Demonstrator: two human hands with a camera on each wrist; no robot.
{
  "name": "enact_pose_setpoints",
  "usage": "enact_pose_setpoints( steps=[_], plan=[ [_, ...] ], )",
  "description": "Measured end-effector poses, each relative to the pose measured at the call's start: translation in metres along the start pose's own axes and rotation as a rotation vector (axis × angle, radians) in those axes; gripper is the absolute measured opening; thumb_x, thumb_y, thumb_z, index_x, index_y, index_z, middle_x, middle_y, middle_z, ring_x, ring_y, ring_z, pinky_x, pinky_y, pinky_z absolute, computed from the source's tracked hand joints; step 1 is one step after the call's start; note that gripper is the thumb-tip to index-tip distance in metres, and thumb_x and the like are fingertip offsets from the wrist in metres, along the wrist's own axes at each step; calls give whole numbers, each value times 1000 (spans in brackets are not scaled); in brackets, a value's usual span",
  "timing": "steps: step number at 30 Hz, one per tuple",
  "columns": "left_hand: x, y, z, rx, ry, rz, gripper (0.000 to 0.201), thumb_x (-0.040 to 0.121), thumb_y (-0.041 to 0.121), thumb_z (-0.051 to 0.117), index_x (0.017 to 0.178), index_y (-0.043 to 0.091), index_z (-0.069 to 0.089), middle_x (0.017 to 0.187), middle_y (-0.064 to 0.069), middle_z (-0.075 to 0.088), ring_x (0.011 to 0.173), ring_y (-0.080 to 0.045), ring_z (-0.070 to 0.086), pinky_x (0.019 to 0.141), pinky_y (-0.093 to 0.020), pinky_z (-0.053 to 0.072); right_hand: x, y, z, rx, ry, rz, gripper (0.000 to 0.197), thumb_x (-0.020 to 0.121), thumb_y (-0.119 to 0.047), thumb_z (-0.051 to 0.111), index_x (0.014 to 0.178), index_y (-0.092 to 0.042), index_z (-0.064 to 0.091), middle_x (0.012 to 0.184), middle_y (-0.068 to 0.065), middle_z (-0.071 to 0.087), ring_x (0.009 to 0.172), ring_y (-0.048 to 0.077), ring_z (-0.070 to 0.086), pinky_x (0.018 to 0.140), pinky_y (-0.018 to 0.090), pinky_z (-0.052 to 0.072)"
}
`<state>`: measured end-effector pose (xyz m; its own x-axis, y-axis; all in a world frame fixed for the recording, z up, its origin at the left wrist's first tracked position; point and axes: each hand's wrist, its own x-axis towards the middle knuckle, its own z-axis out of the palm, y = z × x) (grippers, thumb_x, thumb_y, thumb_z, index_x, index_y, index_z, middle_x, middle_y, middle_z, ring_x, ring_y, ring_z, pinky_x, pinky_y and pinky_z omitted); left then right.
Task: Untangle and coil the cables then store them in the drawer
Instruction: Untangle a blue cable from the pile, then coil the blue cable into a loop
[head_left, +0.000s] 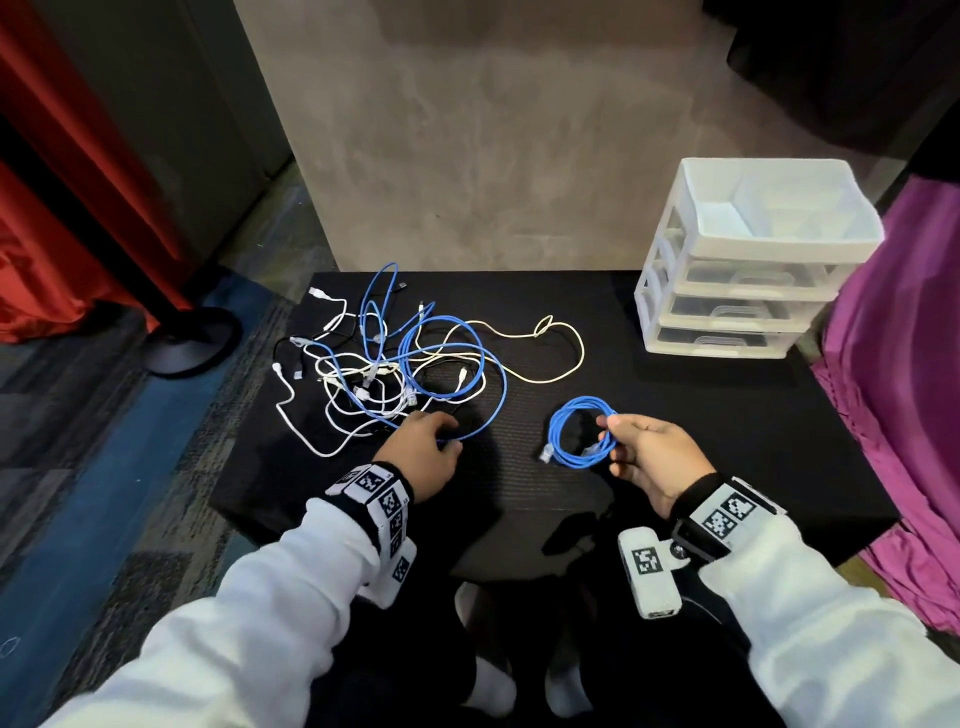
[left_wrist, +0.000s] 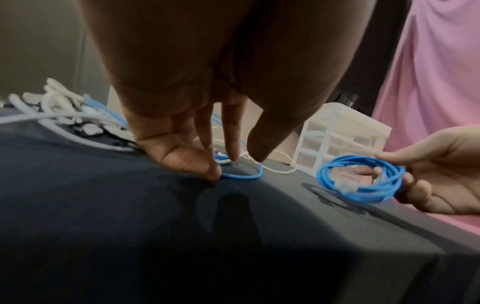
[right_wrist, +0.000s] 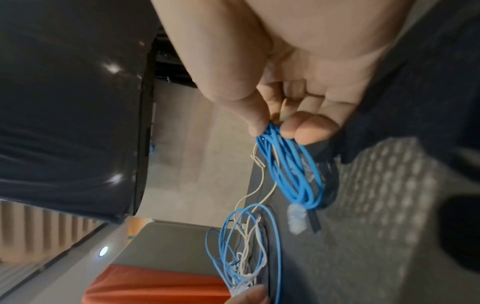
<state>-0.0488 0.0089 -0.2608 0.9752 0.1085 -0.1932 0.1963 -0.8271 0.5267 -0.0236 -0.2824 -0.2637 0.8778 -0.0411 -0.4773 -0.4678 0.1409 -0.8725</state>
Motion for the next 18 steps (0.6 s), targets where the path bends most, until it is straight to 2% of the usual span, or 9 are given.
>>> enact_pose_setpoints(
  steps=[3,5,7,8,10,12,14,16,18],
  plan=[
    [4,-5,9,30,-38,-21,38,90,34,70,126,23,65,128,2,52,108,-18,63,101,-24,44,6,6,-8,-71,78,36,11,101,-16,65,108,-8,71,88,6,66,63,10,54,47,20,48],
    [5,-6,10,56,-54,-34,34,88,35,71,120,24,66,116,2,59,103,-17,64,94,-25,47,9,10,-12,-124,138,57,22,97,-22,72,116,-11,68,95,8,68,73,13,59,53,26,50],
    [2,-3,9,80,-53,-22,21,90,36,70,107,23,70,94,7,62,94,-18,66,82,-25,48,10,14,-15,-251,235,25,42,89,-35,78,124,-18,64,110,11,67,86,17,62,70,35,56],
    [-1,0,8,76,-22,9,17,92,37,68,101,24,72,87,9,59,91,-18,65,78,-26,48,11,15,-16,-356,283,-23,50,84,-42,79,126,-22,64,120,13,64,93,18,63,86,38,57],
    [-9,8,6,-8,105,128,14,93,36,67,94,24,74,89,8,57,88,-17,63,79,-28,48,0,9,-12,-487,319,-182,48,86,-39,78,128,-25,63,124,11,60,100,19,63,102,33,50],
    [-22,23,0,-148,214,297,12,94,33,67,93,23,73,93,8,61,89,-14,63,85,-28,49,-17,-2,-2,-507,169,-361,44,92,-25,76,132,-29,59,104,4,63,91,9,65,91,18,47],
    [-39,43,-10,-238,229,469,11,95,31,65,93,23,72,93,9,66,91,-10,63,89,-29,49,-40,-17,16,-514,-143,-486,53,92,-17,77,137,-36,55,89,-2,61,69,0,59,78,10,46],
    [-57,64,-21,-256,221,604,10,96,29,64,96,22,71,92,11,69,91,-8,64,88,-25,48,-53,-25,32,-649,-305,-627,41,91,-28,78,126,-43,64,90,-5,62,67,8,55,78,21,50],
    [-66,73,-31,-265,215,662,10,97,31,64,97,23,71,92,12,70,91,-7,64,86,-22,47,-61,-35,42,-722,-247,-733,14,89,-48,72,94,-35,72,85,-3,64,72,14,59,76,35,52]
  ],
)
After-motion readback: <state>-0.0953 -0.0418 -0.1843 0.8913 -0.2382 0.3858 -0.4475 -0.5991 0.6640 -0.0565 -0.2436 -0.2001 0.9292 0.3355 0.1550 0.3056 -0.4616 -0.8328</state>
